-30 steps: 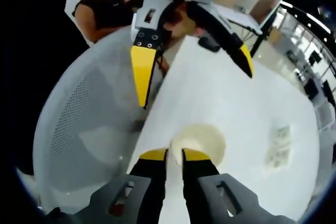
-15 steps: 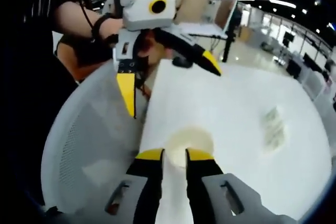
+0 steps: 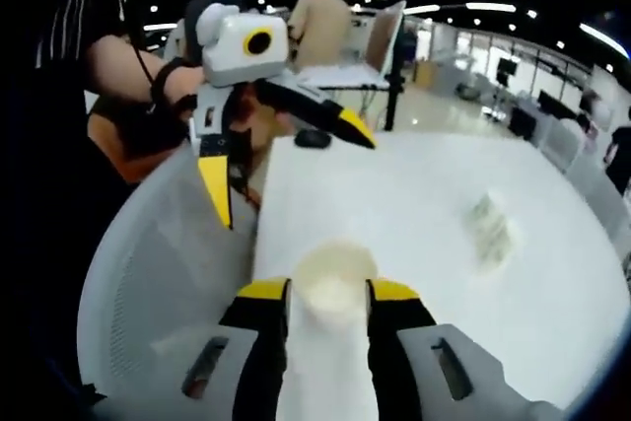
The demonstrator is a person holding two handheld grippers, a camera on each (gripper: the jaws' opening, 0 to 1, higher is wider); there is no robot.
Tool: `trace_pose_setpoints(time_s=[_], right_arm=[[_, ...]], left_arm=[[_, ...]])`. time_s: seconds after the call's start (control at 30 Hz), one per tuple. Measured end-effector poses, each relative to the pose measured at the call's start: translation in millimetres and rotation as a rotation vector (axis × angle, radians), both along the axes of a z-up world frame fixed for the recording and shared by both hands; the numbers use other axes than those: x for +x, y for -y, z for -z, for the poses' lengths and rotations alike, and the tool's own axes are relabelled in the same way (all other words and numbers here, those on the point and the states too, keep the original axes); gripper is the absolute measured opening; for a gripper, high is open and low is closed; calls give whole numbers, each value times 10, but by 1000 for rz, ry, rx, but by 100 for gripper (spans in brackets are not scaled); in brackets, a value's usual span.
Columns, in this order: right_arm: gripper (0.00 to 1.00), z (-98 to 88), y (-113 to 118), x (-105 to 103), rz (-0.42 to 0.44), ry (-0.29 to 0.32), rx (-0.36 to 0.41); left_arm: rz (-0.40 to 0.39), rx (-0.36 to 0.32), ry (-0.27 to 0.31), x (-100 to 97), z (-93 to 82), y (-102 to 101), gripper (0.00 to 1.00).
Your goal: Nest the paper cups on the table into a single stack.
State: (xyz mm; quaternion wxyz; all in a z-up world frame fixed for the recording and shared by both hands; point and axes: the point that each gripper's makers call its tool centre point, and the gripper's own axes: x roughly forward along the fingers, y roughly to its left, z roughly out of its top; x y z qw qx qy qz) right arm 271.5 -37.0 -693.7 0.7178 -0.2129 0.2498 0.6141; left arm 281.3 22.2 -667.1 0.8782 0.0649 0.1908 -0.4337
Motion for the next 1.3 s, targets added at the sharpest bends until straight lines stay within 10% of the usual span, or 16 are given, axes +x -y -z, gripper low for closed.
trace_pose_setpoints(time_s=[1.3], right_arm=[[81, -144, 536, 508, 396, 21, 155]], left_arm=[[4, 0, -4, 25, -32, -25, 92]])
